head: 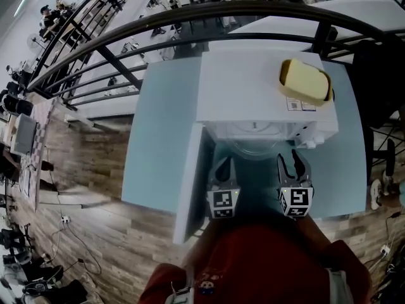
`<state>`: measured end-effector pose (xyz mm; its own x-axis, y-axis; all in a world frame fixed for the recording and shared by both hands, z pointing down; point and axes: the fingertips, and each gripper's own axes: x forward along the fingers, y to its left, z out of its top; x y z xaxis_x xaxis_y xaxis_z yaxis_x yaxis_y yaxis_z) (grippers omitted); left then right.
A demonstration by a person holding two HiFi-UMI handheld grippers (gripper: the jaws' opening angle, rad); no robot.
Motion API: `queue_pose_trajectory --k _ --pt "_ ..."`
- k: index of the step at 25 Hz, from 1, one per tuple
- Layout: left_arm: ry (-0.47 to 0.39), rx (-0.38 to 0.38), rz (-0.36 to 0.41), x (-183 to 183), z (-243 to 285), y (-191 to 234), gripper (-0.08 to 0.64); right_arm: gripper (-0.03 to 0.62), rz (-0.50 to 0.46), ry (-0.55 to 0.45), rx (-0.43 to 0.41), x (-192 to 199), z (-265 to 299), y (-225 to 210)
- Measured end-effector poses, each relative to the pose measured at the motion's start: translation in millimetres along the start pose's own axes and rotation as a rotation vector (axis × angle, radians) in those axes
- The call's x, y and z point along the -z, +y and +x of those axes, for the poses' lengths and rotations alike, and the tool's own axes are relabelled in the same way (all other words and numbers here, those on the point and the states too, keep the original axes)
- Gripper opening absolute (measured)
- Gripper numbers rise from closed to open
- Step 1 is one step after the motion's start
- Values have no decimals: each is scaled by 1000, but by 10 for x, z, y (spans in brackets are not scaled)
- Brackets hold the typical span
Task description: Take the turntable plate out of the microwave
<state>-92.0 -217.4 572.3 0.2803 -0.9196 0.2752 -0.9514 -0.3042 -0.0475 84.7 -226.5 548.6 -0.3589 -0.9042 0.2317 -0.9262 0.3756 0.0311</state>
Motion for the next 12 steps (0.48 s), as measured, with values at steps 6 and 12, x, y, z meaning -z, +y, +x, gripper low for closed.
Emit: queue_pose_trajectory --k 6,12 --pt "-1 3 -5 -34 17 -28 -2 186 -3 -7 8 -1 0 -31" --pt "6 13 1 2 47 -59 4 82 -2 0 24 25 5 -80"
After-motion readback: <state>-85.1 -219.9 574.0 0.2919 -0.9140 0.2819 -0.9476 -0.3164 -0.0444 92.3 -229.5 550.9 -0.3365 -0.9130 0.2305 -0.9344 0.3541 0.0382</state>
